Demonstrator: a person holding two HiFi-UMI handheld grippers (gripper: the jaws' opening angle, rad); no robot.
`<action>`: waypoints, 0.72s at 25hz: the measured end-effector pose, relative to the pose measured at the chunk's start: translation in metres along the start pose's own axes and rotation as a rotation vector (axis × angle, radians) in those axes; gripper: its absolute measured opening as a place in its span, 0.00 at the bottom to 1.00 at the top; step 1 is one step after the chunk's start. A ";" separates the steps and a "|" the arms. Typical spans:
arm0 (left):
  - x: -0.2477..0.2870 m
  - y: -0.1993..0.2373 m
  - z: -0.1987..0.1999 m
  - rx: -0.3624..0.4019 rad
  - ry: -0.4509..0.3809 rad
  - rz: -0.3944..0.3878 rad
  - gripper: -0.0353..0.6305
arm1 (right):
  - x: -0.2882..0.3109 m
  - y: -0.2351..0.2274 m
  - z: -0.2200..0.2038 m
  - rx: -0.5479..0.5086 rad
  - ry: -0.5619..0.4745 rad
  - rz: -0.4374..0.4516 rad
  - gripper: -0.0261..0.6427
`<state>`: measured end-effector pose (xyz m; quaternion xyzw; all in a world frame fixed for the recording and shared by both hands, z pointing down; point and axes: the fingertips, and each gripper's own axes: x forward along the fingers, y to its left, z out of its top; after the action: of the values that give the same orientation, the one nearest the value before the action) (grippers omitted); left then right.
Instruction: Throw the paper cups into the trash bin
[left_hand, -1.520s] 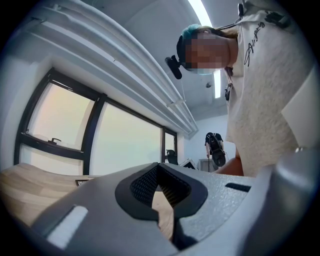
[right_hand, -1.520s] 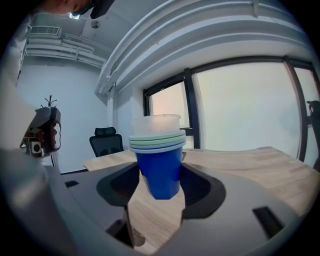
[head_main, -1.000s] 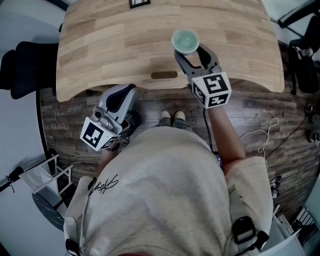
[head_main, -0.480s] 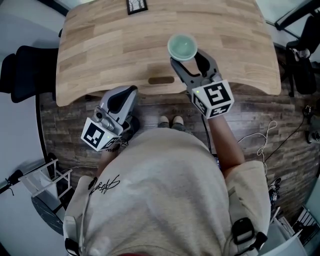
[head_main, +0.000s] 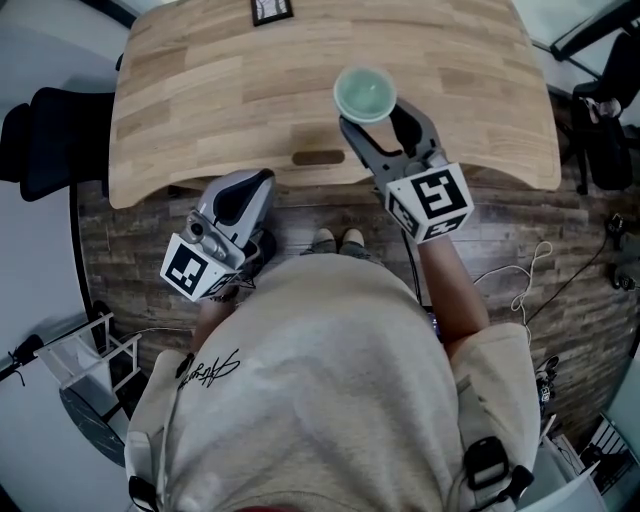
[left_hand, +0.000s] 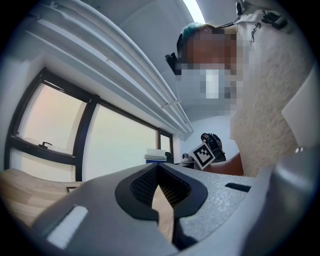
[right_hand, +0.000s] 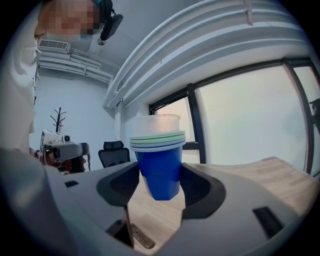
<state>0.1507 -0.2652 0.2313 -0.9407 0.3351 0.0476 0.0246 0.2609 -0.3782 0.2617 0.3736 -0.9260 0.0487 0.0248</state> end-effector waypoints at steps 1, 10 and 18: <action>0.000 -0.001 0.000 0.002 -0.001 0.003 0.05 | -0.001 0.002 0.003 -0.001 -0.004 0.007 0.42; -0.005 -0.007 0.001 0.019 -0.013 0.089 0.05 | -0.004 0.016 0.010 -0.001 -0.025 0.105 0.42; -0.027 -0.006 0.006 0.034 -0.017 0.189 0.05 | 0.010 0.045 0.015 -0.034 -0.031 0.221 0.42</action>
<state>0.1332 -0.2429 0.2287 -0.9039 0.4229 0.0520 0.0387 0.2227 -0.3546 0.2441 0.2695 -0.9625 0.0298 0.0113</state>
